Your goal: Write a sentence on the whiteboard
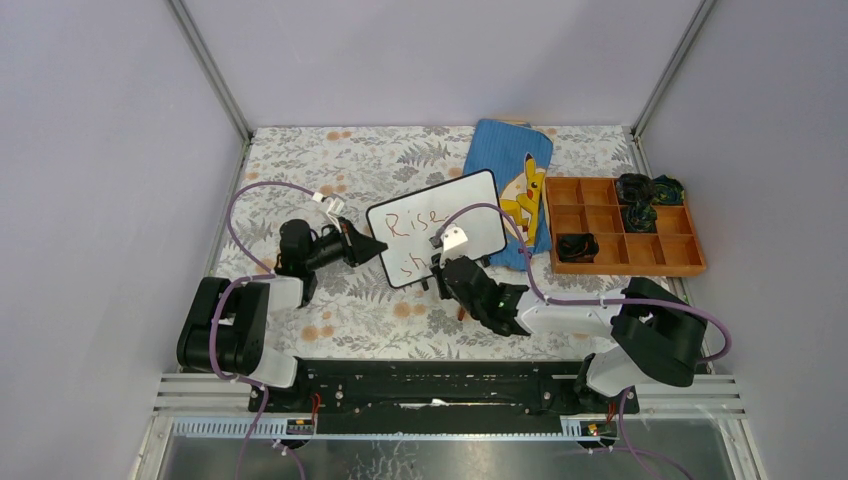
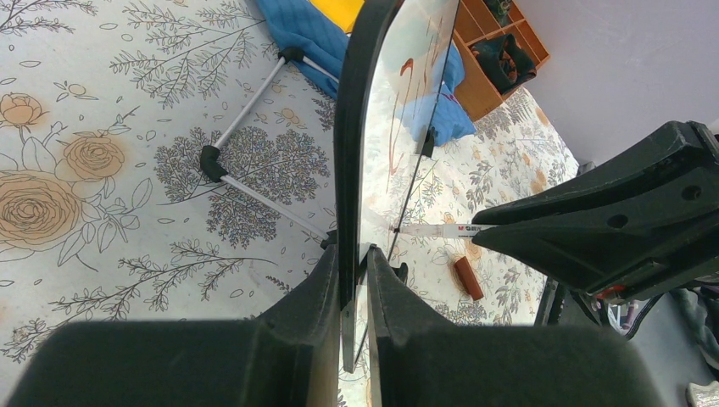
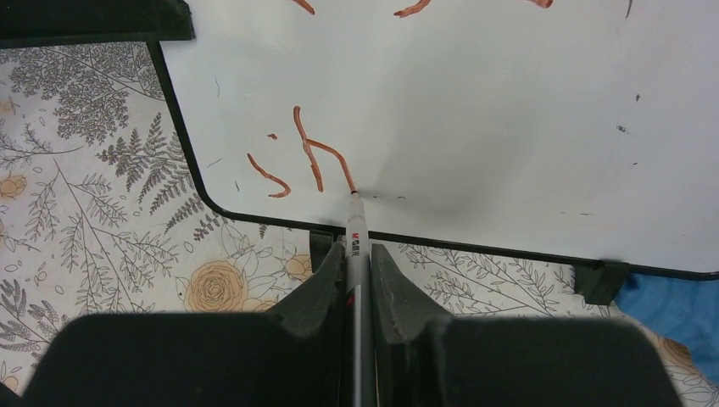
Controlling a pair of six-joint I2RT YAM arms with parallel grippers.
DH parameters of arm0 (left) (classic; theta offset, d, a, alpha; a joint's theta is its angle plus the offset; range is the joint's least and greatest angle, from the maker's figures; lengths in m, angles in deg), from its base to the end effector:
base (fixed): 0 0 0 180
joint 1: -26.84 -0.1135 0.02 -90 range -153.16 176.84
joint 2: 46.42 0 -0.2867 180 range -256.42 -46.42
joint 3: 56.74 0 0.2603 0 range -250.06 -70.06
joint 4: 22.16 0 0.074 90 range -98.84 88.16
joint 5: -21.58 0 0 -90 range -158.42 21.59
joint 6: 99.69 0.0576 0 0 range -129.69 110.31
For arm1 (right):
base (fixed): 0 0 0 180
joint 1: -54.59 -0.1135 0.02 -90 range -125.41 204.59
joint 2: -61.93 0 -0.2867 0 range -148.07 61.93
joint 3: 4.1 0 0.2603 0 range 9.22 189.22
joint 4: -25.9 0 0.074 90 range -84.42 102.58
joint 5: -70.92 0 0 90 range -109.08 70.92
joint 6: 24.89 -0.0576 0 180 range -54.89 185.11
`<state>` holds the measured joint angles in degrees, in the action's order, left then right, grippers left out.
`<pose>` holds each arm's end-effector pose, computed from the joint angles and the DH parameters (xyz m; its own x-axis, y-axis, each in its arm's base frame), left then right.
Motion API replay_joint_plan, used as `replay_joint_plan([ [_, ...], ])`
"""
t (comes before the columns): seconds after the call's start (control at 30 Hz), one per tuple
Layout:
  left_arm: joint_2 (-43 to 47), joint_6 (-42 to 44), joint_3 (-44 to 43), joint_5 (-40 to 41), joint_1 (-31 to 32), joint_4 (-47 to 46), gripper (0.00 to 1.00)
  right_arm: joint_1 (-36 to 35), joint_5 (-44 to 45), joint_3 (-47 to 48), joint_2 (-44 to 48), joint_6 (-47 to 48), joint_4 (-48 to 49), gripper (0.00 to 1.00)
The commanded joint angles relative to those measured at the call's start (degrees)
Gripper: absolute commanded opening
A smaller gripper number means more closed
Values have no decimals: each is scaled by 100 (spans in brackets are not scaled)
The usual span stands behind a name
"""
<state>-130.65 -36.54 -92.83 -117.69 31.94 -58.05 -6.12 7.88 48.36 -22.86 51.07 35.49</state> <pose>0.2690 -0.0678 0.1812 -0.5479 -0.2470 -0.7993 0.6144 0.5296 -0.5848 0.1840 0.2746 0.2114 -0.3224 -0.1328 -0.9372 -0.5098 0.8586 0.0537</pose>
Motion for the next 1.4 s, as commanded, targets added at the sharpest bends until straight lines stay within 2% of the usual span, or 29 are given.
replay_joint_plan([
  [0.0, -97, 308, 24, 190, 114, 613, 0, 115, 118, -49, 139, -68, -52, 0],
  [0.37, -94, 303, 25, 190, 122, 617, 0, 112, -56, 33, 1009, -253, -218, 0],
  [0.67, -94, 312, 18, 190, 131, 640, 0, 175, 414, -221, 1512, -132, -95, 0],
  [0.93, -81, 361, 9, 207, 153, 703, 0, 255, 222, -280, 1218, -163, 243, 0],
  [1.37, -79, 409, -9, 230, 166, 770, 0, 257, -1, 159, 572, -44, 509, 0],
])
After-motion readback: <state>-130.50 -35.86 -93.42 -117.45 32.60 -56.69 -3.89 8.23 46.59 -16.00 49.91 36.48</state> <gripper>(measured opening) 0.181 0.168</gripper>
